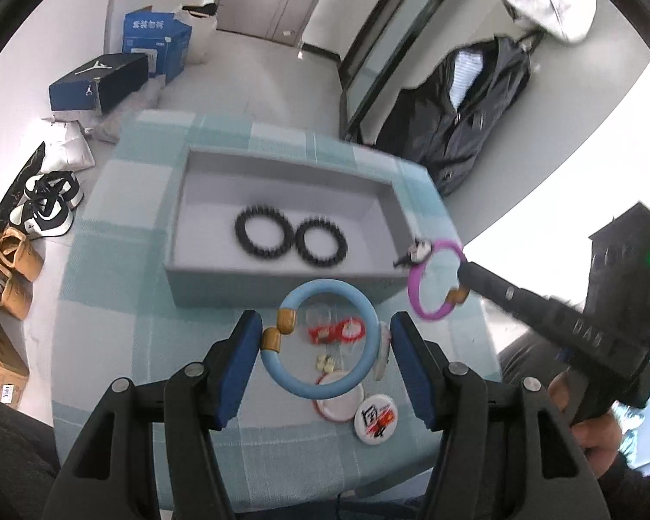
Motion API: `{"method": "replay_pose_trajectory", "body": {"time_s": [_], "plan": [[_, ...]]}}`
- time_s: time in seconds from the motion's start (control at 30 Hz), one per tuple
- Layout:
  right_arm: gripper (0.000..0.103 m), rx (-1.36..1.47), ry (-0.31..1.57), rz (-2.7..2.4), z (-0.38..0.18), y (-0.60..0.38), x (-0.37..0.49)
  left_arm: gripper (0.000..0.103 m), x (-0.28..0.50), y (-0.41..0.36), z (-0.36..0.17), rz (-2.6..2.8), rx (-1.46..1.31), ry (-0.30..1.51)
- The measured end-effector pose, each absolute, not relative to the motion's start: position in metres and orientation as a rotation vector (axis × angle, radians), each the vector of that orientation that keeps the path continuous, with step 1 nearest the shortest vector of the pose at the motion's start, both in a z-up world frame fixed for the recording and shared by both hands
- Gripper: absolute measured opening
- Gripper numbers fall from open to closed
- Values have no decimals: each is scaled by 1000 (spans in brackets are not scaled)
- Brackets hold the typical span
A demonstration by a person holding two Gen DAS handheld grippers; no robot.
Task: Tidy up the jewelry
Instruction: 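Grasp the light-blue ring with the left gripper while the right gripper carries the pink ring, then lower both rings into the grey box and open both grippers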
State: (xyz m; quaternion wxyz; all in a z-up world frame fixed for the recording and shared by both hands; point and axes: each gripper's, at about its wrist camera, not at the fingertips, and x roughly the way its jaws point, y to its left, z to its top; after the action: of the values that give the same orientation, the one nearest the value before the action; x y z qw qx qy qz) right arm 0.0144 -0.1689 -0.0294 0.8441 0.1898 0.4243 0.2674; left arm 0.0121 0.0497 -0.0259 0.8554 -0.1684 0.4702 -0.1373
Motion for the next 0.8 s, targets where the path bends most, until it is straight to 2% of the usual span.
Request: {"method": "replay_pose_trajectory", "body": {"time_s": [0.43, 0.8], "plan": [[8, 357, 846, 616, 11, -151, 41, 57, 64, 66, 12, -297, -298, 921], [8, 159, 895, 657, 22, -100, 91, 57, 102, 73, -15, -293, -271, 994]]}}
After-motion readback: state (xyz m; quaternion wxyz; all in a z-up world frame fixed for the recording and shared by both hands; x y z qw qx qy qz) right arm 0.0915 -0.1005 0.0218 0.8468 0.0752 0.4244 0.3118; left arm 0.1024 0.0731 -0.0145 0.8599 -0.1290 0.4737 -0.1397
